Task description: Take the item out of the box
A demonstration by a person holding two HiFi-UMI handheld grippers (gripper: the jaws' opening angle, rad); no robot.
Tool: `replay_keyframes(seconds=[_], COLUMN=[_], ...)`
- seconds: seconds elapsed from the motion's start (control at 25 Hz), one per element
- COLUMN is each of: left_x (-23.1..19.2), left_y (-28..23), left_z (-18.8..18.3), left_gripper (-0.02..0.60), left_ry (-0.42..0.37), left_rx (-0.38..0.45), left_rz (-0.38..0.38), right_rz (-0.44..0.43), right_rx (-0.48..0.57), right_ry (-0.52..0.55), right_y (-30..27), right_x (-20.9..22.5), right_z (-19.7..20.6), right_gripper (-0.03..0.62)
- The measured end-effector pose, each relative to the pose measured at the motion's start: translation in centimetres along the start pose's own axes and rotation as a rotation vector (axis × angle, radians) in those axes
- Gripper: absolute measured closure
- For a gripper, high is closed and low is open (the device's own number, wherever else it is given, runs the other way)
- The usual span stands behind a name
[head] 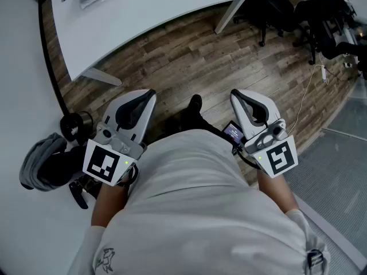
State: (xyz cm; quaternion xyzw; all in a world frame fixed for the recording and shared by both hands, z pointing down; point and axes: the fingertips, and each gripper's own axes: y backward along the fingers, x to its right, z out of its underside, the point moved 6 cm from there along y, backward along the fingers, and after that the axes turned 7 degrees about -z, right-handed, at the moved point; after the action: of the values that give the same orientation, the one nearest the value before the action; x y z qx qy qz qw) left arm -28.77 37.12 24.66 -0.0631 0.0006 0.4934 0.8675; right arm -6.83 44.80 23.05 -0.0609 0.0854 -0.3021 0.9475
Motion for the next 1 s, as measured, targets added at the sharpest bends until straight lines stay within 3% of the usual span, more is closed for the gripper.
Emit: replay_keyframes(seconds=[0.4,1.0], left_x=[-1.3,-1.0], left_y=[-5.6,-20.8], left_z=[-0.8,-2.8], left_gripper=[0.584,0.584], left_ry=[0.008,0.000], left_rx=[0.039,0.017], left_rz=[-0.005,-0.046], right_rz=[0.003,0.006], right_rx=[-0.001,0.044], right_ry=[-0.026,-0.021], right_y=[-1.0,1.5], right_x=[5.3,21.9], right_z=[1.3,2.9], right_gripper=[0.591,0.591])
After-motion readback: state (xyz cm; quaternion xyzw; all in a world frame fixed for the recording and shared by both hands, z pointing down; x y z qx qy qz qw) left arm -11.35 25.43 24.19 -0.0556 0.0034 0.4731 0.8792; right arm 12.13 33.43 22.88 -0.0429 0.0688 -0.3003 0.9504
